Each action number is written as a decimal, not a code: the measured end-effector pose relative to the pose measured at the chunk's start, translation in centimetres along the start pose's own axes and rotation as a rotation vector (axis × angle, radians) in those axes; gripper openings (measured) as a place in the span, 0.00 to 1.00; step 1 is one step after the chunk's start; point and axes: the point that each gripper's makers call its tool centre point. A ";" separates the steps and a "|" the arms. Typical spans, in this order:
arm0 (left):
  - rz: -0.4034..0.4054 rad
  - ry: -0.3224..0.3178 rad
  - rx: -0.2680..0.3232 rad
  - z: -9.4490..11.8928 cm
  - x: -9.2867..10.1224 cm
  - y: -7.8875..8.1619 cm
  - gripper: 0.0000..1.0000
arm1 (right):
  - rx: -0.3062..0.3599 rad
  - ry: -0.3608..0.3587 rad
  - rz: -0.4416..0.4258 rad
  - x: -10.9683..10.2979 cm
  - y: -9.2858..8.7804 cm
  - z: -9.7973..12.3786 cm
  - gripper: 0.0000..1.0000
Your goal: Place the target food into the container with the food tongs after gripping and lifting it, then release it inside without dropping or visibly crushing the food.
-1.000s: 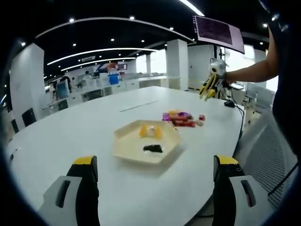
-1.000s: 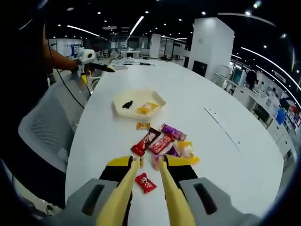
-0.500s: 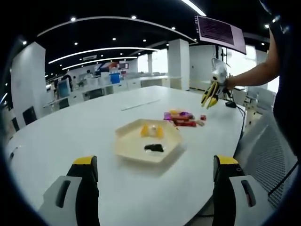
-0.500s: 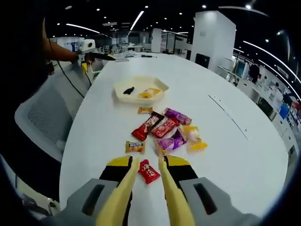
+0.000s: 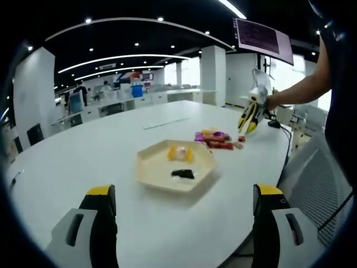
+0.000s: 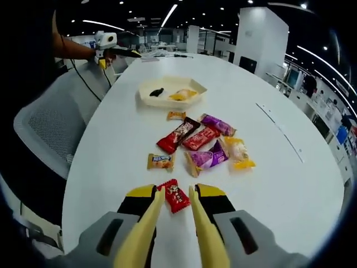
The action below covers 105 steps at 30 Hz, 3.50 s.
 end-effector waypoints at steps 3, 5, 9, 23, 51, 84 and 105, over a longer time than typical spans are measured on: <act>0.003 0.002 0.000 0.0 0.0 0.0 0.99 | -0.007 0.004 0.003 0.0 -0.2 -0.3 0.27; 0.005 0.003 0.003 0.0 -0.1 0.1 0.99 | -0.012 0.005 0.008 0.0 -0.3 -0.5 0.27; 0.007 0.003 0.003 0.0 -0.1 0.1 0.99 | -0.022 0.009 0.015 -0.2 -0.5 -0.9 0.27; 0.012 0.003 0.007 0.1 -0.1 0.1 0.99 | -0.071 -0.032 -0.056 -0.3 0.2 -2.1 0.20; 0.012 0.005 0.018 0.2 -0.2 0.3 0.99 | -0.054 -0.130 -0.304 4.0 2.2 2.3 0.17; -0.020 0.007 0.027 0.3 0.1 0.5 0.99 | 0.008 -0.235 -0.289 7.7 7.8 6.5 0.18; -0.004 0.020 0.063 0.5 -0.2 1.2 0.99 | 0.031 -0.169 -0.213 6.2 14.9 1.2 0.18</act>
Point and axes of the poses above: the point that each gripper's makers call its tool centre point, and the gripper's own axes: z roughly backward along the fingers, x roughly to its right, y roughly out of its top, and after that the axes turned 7 degrees about -x, right-handed
